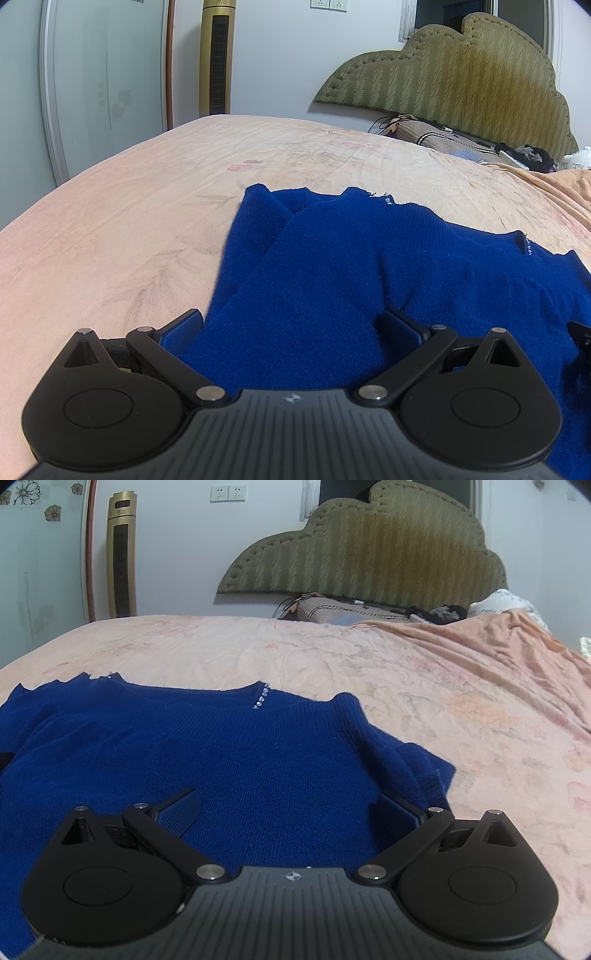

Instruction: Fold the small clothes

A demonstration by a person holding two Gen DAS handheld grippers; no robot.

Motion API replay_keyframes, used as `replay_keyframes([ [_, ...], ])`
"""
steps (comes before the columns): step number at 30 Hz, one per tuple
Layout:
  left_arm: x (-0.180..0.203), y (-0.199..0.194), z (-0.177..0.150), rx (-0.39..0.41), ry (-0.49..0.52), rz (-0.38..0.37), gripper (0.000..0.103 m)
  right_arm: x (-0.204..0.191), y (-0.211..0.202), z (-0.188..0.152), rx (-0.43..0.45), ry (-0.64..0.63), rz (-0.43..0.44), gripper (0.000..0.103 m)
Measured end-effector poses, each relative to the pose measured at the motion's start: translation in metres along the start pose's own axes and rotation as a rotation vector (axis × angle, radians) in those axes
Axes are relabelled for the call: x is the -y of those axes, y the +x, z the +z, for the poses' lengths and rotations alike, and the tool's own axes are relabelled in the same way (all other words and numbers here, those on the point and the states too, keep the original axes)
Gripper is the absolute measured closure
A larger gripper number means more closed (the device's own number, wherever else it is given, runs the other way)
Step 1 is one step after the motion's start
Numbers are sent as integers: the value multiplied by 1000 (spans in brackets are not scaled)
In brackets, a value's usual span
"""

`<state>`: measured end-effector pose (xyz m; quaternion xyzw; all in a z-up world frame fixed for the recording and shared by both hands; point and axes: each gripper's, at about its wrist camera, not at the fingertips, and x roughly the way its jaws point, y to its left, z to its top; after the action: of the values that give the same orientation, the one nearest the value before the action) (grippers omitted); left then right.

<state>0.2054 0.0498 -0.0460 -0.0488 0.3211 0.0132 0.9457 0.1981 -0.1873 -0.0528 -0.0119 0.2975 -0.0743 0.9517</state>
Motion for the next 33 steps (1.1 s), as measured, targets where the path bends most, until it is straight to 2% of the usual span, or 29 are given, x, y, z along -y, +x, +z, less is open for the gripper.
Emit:
replay_keyframes([
  [2,-1,0,2,-15,13,-7,0,-3,-8,0,4,5,0,1],
  [5,-5,-4,10,-49,27,-25,0,-11,-23,0,6,7,56,1],
  [10,-17,-18,21,-30,14,-29,0,-41,-48,-2,19,-63,157,1],
  [17,-31,-16,36,-25,81,40,0,-84,-74,-1,31,-139,287,1],
  [20,-40,-10,47,-28,91,33,0,-105,-88,-2,43,-197,314,1],
  [22,-49,-2,53,-58,70,-1,0,-119,-97,-5,55,-248,324,1],
  [28,-75,25,66,-181,-38,-193,0,-163,-119,-20,88,-439,331,1],
  [33,-81,45,72,-245,-115,-317,0,-200,-126,-39,122,-602,277,2],
])
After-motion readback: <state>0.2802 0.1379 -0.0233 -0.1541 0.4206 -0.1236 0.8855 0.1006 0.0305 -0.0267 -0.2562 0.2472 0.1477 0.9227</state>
